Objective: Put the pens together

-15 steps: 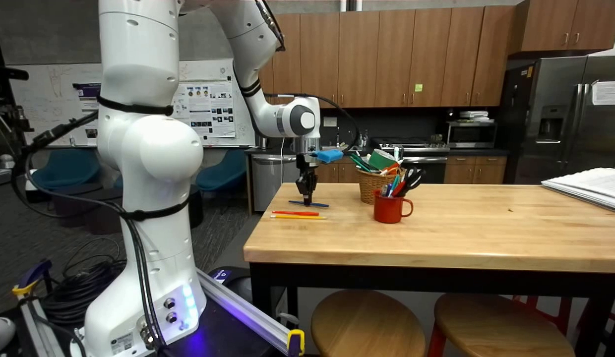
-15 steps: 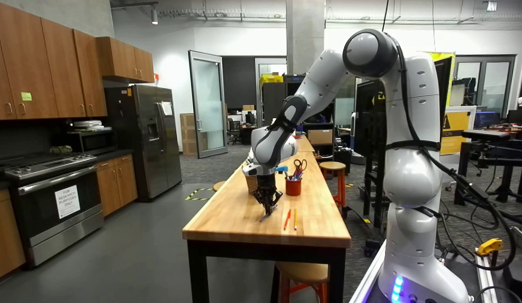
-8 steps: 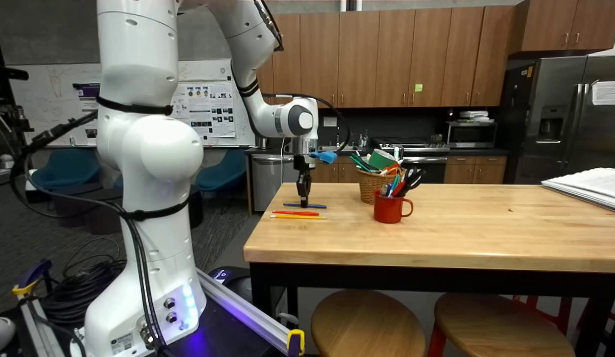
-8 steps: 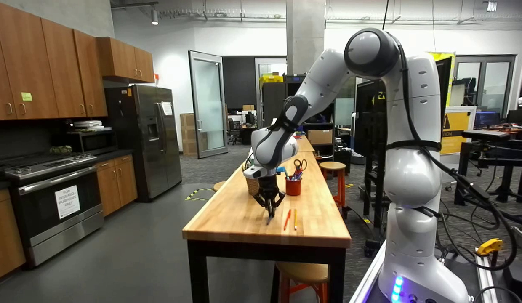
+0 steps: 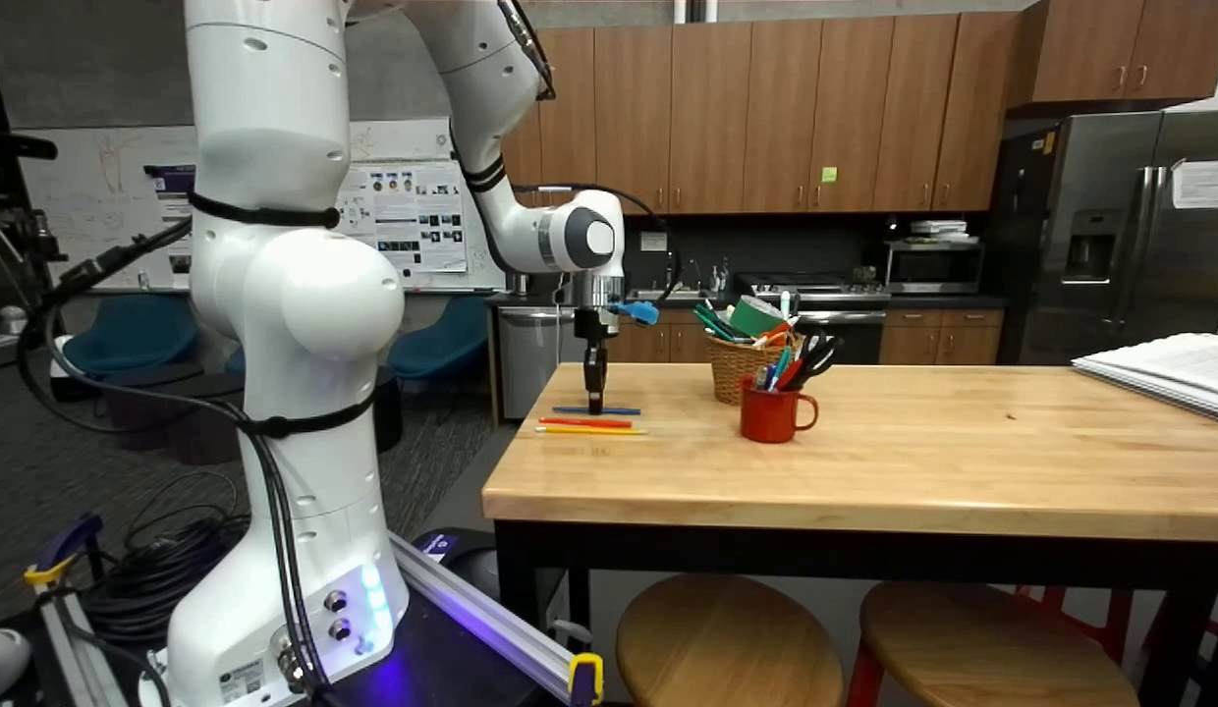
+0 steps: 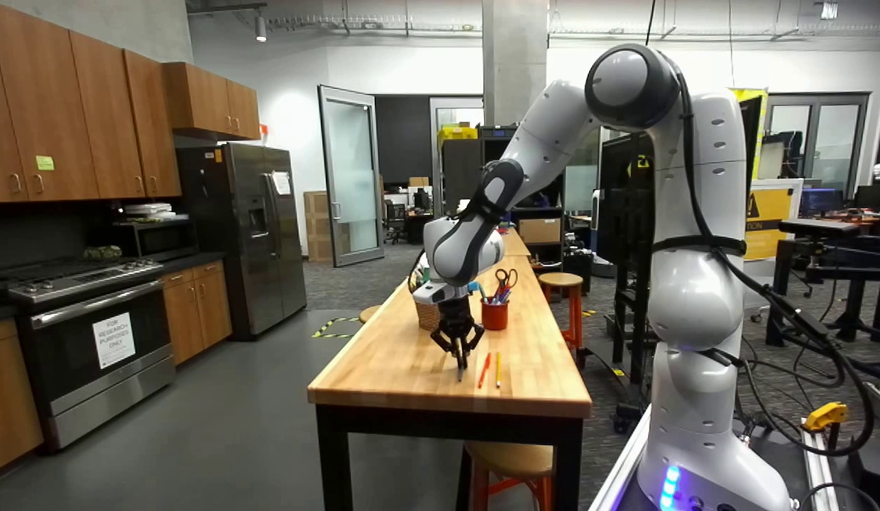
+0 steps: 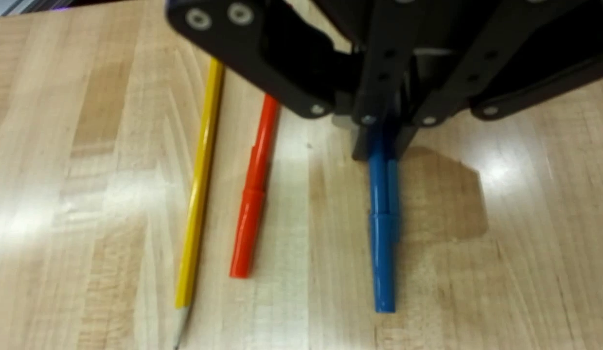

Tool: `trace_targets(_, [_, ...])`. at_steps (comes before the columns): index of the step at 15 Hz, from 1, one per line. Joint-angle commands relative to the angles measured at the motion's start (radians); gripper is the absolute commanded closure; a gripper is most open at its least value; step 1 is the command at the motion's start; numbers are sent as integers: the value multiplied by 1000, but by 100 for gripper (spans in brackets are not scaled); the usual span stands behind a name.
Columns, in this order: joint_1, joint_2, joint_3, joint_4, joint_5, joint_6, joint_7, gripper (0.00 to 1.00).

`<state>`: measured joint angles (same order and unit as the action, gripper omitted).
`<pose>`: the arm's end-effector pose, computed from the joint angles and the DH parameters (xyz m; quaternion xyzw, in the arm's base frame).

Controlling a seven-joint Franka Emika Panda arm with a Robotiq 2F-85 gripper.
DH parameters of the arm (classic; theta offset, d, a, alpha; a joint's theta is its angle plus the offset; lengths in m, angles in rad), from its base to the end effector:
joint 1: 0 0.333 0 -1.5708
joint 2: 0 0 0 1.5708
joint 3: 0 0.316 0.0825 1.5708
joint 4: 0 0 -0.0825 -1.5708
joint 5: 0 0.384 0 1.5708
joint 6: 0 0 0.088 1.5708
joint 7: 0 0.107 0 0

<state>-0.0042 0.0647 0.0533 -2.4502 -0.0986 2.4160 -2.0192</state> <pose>0.4713 0.0228 0.2652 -0.4770 -0.8770 0.0515 0.0250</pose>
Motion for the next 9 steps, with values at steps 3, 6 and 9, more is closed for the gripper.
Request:
trace_targets(3, [8, -60, -6, -56, -20, 4, 0, 98])
trace_targets(6, [8, -76, -10, -77, -18, 9, 8, 98])
trace_targets(9, [7, -90, -14, -95, -9, 15, 3, 98])
